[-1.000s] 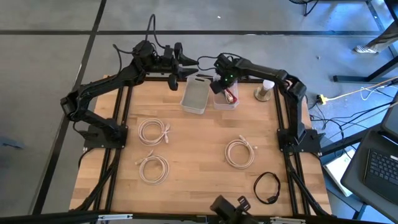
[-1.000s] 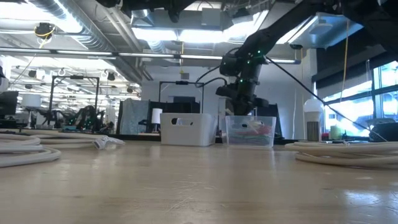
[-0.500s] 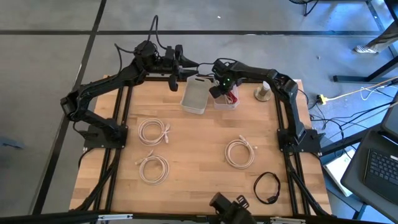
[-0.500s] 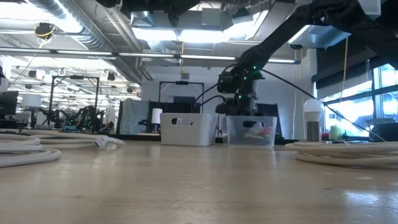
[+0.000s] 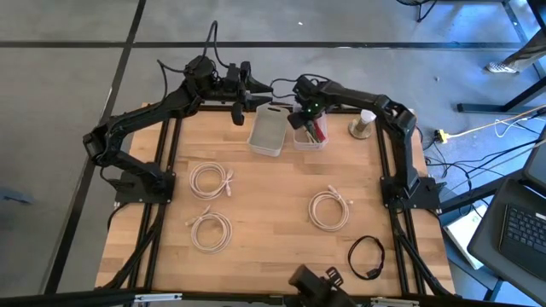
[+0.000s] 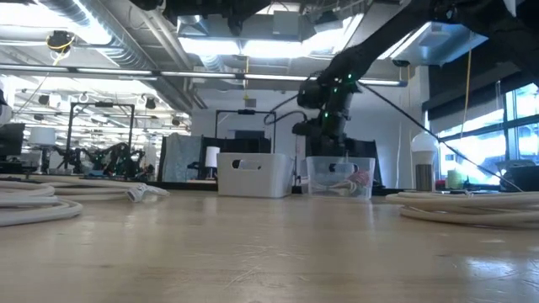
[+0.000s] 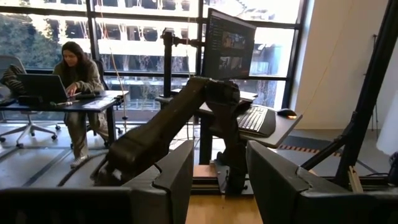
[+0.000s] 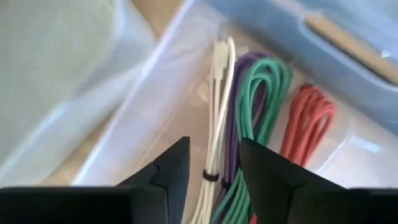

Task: Pick & Place USB Port
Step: Put the top left brown hdmi cable into the white bin

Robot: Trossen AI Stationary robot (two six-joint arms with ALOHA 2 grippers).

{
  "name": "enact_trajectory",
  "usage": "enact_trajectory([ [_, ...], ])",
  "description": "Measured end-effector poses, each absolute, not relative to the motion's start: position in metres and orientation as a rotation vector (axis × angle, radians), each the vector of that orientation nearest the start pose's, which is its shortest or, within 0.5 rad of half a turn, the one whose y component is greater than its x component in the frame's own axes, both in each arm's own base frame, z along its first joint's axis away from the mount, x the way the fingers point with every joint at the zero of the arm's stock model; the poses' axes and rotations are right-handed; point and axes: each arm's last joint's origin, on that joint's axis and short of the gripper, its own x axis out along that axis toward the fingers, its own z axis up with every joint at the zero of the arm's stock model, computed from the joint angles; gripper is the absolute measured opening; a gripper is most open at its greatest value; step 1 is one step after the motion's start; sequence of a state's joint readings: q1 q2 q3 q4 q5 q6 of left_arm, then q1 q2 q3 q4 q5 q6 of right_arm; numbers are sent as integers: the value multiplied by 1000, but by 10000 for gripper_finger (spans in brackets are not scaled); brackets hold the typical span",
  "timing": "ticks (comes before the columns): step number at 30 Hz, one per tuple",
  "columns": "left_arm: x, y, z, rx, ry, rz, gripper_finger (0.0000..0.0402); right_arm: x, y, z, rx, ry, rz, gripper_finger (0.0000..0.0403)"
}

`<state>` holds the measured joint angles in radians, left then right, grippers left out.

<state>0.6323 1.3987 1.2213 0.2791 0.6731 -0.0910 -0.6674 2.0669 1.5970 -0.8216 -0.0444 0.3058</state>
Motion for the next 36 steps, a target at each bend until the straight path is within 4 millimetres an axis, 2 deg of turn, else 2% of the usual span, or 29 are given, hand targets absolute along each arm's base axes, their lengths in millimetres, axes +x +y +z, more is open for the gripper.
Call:
enact_trajectory([
  [5,265,172,389,-31,-77,-47,141,321,-249,222,650,1087,-749,138],
  [12,246,161,391,-39,35,-41,141,299,-217,297,483,967,-724,125],
  [17,220,143,378,-175,289,-38,141,277,-183,350,435,834,-656,122],
  [22,186,119,359,-267,605,-18,141,255,-150,390,353,715,-591,122],
  [25,168,108,351,-298,794,70,141,244,-137,405,332,662,-572,122],
  [28,159,102,343,-304,959,156,141,238,-131,413,321,627,-566,122],
  [33,159,101,323,-234,1130,270,141,241,-128,416,310,599,-554,122],
  [36,162,100,305,-212,1218,237,146,247,-127,413,307,602,-542,122],
])
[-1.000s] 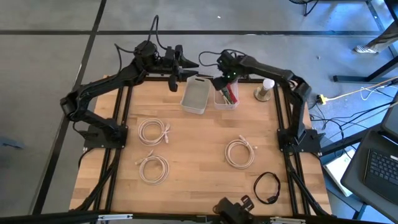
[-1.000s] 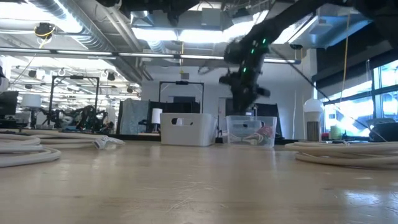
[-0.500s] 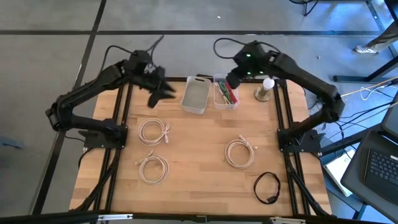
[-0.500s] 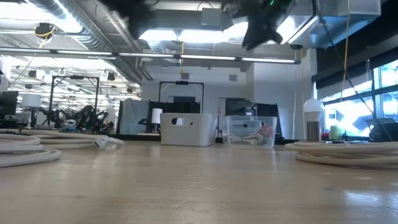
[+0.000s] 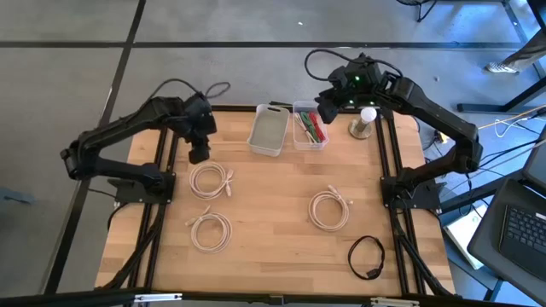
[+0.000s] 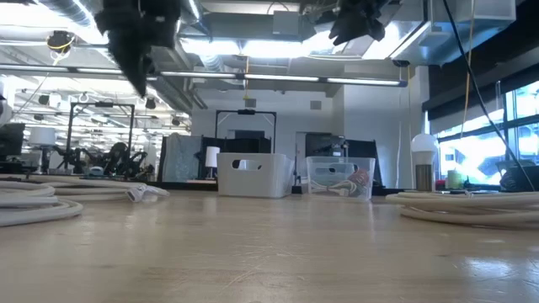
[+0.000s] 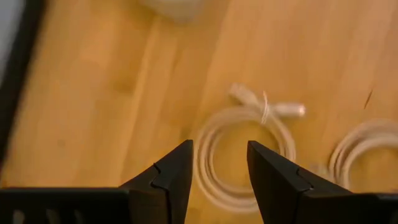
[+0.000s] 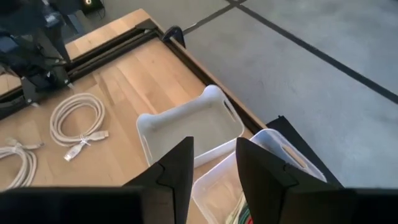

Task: Pick & Place USB Port
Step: Put the top left brown hdmi cable into the white bin

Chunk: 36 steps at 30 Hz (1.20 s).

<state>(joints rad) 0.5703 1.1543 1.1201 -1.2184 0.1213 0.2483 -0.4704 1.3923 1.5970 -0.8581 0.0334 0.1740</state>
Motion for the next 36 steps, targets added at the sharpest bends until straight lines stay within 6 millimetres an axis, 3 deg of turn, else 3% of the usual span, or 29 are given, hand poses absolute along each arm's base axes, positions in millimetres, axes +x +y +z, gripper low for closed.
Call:
enact_trajectory([
  [10,167,92,236,-153,1554,131,182,256,-117,410,297,620,-500,122],
  [22,190,99,192,-199,1537,88,194,256,-117,410,297,618,-499,122],
  [36,198,106,148,-123,1546,83,194,256,-117,410,289,620,-497,122],
])
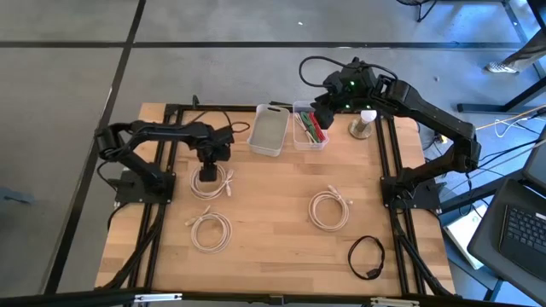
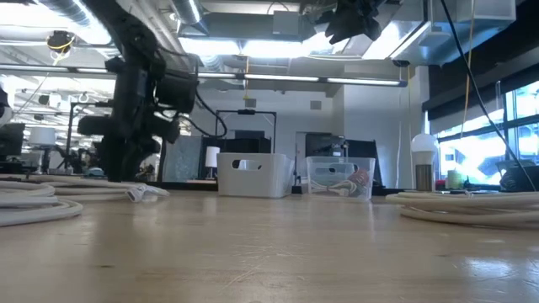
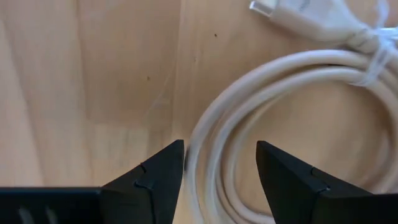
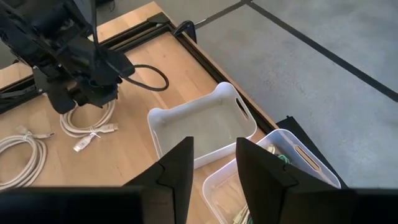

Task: Pick & Place USB Port
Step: Put the top left brown hdmi cable into the white bin

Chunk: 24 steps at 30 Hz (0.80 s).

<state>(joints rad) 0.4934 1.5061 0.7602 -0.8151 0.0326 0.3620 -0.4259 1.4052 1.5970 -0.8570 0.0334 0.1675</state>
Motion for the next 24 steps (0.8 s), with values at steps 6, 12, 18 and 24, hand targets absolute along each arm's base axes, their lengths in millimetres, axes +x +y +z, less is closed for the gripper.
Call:
enact_trajectory([
  [6,196,105,131,-129,1572,78,194,256,-117,410,288,621,-497,122],
  [12,195,105,130,-122,1576,86,151,256,-117,410,271,625,-491,122],
  [18,195,105,130,-163,1572,127,31,256,-117,410,271,625,-491,122],
  [24,192,102,141,-192,1538,159,31,256,-117,410,271,625,-491,122],
])
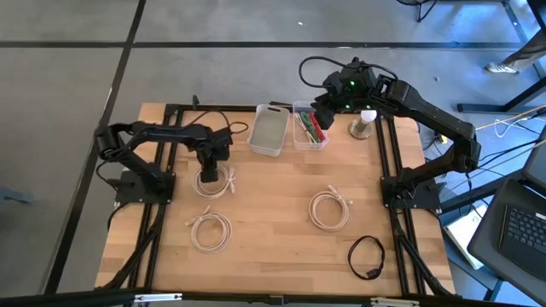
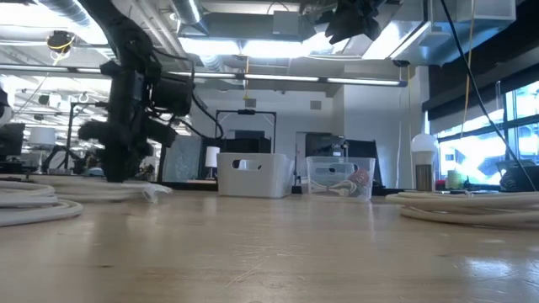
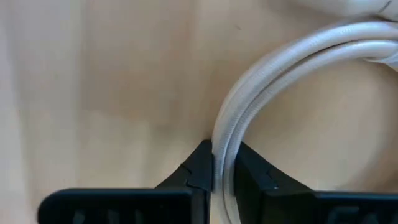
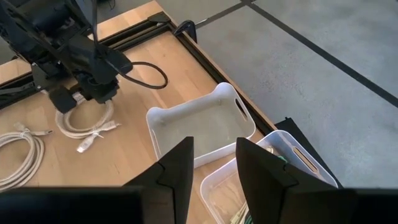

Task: Pick & Place USB Port
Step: Put the top left brown hdmi cable into the white bin

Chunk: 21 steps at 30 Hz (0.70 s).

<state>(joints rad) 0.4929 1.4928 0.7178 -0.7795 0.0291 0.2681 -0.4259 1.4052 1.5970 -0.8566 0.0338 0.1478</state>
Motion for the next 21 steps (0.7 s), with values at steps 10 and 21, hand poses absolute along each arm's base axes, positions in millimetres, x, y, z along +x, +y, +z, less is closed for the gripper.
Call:
enact_trajectory([
  [10,194,101,218,-230,1318,237,31,256,-117,410,271,625,-491,122],
  [21,188,96,323,-192,792,279,31,256,-117,410,271,623,-491,122],
])
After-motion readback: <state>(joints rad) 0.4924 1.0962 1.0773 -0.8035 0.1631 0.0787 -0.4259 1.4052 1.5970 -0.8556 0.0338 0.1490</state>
